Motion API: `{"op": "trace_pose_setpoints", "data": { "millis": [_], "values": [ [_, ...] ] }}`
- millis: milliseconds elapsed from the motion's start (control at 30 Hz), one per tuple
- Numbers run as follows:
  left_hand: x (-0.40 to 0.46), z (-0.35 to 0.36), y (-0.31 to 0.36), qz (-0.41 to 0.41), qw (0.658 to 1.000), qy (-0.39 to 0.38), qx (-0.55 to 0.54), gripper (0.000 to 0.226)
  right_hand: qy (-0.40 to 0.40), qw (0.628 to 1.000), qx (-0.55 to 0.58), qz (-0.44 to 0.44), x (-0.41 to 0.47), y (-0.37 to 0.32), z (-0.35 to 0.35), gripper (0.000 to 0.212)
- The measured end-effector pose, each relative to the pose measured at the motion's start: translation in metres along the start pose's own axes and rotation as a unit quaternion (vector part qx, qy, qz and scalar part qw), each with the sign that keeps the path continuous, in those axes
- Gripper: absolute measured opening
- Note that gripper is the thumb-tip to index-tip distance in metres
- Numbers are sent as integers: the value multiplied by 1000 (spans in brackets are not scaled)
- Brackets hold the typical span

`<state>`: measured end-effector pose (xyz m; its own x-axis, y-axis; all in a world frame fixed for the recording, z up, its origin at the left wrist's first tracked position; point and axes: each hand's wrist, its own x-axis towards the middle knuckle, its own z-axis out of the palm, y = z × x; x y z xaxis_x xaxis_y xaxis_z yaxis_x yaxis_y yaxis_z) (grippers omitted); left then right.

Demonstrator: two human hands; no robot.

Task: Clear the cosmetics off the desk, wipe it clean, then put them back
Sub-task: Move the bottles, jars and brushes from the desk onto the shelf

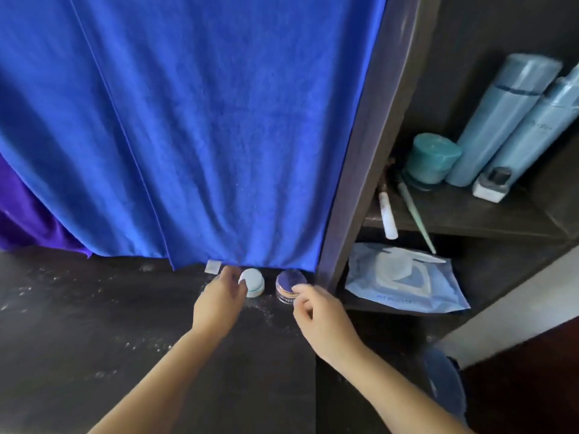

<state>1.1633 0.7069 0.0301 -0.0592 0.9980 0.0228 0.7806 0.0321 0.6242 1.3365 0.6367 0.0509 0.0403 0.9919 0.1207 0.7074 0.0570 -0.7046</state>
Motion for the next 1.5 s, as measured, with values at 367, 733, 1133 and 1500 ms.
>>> {"op": "trace_pose_setpoints", "data": {
  "millis": [367,733,1133,1500],
  "values": [
    [55,87,-63,39,997,-67,23,71,136,974,-58,174,66,71,133,84],
    [25,24,-35,163,984,49,-59,52,170,985,-6,20,21,23,71,77],
    [-89,-80,182,359,880,119,-288,48,310,938,-15,-154,-84,-36,-178,71],
    [-40,0,309,303,953,17,-5,52,241,960,-106,95,-13,25,-267,60]
  ]
}}
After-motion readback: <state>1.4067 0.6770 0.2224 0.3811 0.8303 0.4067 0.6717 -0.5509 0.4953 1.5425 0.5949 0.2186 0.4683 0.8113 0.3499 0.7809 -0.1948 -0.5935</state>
